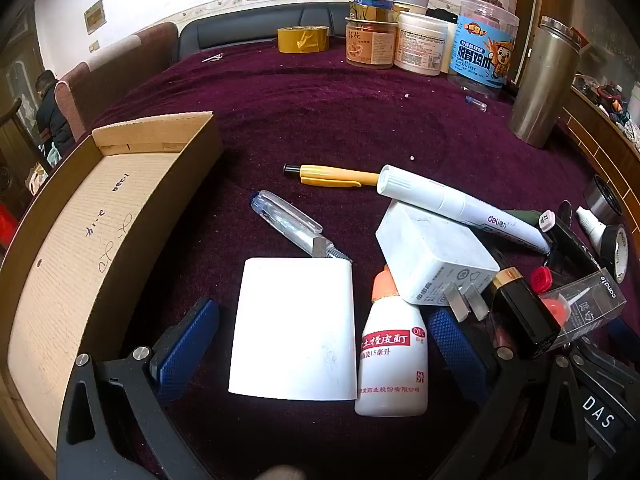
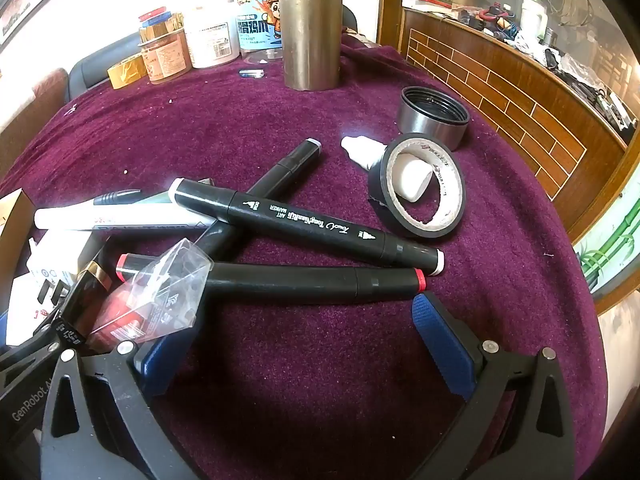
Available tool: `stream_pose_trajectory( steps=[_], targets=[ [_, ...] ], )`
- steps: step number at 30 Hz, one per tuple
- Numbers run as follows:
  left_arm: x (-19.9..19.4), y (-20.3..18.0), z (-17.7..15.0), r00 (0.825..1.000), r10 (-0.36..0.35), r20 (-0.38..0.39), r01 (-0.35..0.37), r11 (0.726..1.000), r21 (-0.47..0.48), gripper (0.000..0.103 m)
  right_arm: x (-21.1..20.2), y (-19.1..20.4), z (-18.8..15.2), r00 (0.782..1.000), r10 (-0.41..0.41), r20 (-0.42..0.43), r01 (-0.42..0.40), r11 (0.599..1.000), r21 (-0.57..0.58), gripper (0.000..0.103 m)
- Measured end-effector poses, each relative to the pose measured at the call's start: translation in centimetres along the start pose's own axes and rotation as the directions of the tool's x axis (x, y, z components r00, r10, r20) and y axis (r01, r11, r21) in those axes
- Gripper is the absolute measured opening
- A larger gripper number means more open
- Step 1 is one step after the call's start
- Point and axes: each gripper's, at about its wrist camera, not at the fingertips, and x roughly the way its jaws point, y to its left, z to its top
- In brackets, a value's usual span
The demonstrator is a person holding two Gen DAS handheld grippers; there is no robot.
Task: Organize rigid objects
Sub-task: 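Lower the left gripper onto the white rectangular block and close it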
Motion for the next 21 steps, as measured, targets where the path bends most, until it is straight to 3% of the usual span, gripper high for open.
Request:
stream_pose_trajectory(
  steps=[5,13,21],
  targets=[
    [0.0,-0.2,0.1,1.0,0.015,0.005,-0.015,1.0,0.014,0.102,0.0,0.0,0.0,1.0,0.003,0.0,-0.003,1.0,0.001,0.103],
    [-0.8,0.7,-0.7,0.989,-0.056,-0.137,0.074,0.988,0.134,0.102,-0.4,-0.5,-0.3,0.995,0.079,-0.068,-0.084,0.993,-0.083,0.103],
    [-2.1,1.4,-2.4,0.996,-0.069,-0.058,0.076,0.988,0.135,0.102,0.1,-0.3,0.2,0.988,0.051,-0.143,-0.063,0.995,-0.081,0.103]
  ],
)
